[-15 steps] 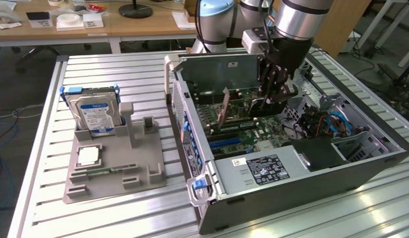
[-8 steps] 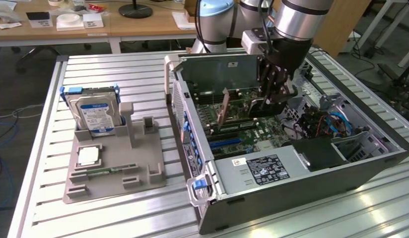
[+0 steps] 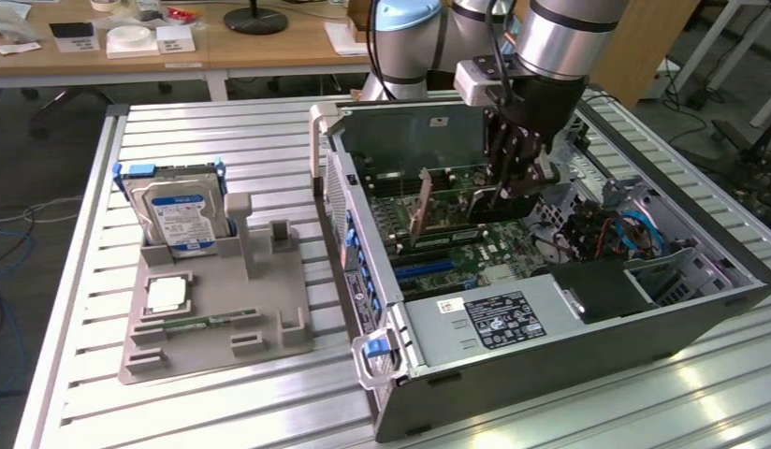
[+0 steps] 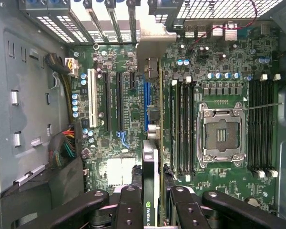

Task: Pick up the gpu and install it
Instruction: 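Insert the gpu into the slot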

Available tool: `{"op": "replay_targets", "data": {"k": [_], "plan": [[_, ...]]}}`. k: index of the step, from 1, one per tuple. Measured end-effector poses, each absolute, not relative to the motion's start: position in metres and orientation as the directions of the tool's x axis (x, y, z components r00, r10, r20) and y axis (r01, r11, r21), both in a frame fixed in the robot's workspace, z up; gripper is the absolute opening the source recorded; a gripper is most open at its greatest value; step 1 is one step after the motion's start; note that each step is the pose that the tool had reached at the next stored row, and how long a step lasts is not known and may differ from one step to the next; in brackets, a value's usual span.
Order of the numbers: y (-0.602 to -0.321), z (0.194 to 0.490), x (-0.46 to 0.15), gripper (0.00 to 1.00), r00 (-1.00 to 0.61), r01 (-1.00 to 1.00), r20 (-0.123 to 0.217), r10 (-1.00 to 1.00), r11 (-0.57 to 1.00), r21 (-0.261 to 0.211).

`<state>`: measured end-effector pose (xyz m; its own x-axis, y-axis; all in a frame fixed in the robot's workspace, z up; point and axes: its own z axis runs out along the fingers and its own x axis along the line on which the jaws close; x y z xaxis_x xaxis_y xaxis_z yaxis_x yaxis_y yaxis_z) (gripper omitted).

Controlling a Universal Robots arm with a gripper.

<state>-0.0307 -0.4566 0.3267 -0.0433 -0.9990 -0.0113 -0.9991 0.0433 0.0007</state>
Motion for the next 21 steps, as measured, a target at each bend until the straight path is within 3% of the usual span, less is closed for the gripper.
{"op": "replay_targets", "data": {"k": [21], "plan": [[-0.4566, 0.3222, -0.0319, 0.27, -0.043, -0.999, -0.011, -0.999, 0.043, 0.001]]}}
